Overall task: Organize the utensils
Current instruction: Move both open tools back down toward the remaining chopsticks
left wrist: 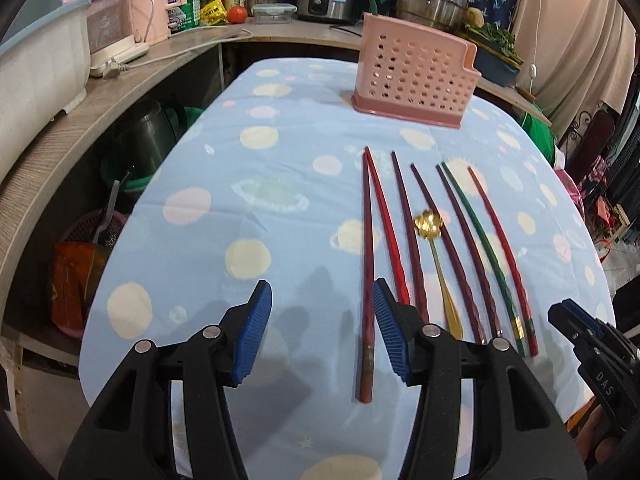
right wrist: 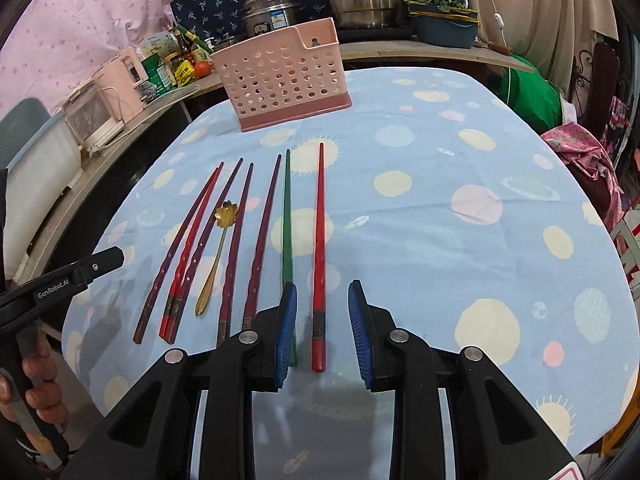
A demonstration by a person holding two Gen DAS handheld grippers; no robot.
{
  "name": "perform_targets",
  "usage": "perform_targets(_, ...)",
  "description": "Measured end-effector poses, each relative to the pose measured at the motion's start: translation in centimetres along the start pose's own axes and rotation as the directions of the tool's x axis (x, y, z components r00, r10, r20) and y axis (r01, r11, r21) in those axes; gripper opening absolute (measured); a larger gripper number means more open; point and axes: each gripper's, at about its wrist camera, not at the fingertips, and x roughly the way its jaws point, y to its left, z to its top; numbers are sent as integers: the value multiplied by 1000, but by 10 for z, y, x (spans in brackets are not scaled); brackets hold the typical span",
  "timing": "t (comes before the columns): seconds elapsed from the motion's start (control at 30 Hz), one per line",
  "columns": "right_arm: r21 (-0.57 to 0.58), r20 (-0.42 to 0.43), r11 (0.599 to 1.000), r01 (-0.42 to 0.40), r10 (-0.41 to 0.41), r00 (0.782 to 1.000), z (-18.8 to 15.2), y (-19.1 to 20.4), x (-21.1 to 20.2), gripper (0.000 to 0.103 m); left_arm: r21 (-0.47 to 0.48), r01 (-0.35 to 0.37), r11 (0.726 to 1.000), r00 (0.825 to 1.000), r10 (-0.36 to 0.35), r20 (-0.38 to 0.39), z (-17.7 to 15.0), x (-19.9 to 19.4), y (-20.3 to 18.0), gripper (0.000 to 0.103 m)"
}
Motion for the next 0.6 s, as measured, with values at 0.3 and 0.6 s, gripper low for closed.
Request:
perform_targets(0.3,5,-33,1000,-4,4,999,-10,1,9,25,20,11,1000,999,-10,-31,-17,3,-6,51)
perform_targets(0.6,5,-51,1000,-9,9,999,-14,0,17,23,46,11,999,998,-9,-60,-28,9,-13,52)
